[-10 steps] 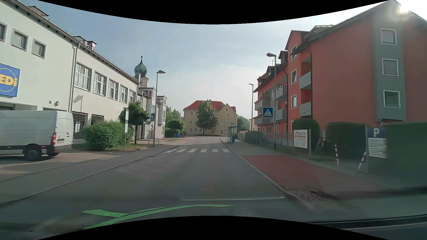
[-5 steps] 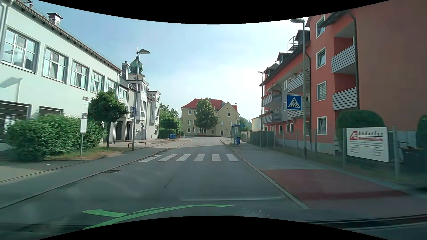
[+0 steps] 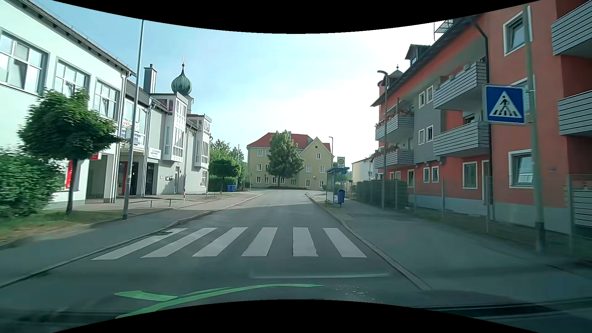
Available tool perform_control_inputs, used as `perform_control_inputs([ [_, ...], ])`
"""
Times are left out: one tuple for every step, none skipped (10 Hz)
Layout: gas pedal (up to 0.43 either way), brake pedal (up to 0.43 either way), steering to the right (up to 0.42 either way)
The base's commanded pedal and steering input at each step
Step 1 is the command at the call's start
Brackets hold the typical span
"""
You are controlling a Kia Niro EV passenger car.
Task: Follow the waypoints while adhering to traffic rules and regulations
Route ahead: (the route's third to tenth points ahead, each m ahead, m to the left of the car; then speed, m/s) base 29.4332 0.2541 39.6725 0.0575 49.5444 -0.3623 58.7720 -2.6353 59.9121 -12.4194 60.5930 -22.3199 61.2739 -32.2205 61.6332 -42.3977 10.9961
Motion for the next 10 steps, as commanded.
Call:
perform_control_inputs([
  [0.008,0.0,0.001],
  [0.008,0.0,0.001],
  [0.008,0.0,0.001],
  [0.008,0.0,0.0],
  [0.0,0.0,0.0],
  [0.0,0.0,0.0],
  [0.0,0.0,0.0],
  [0.0,0.0,0.0],
  [0.0,0.0,0.0],
  [0.0,0.0,0.0],
])
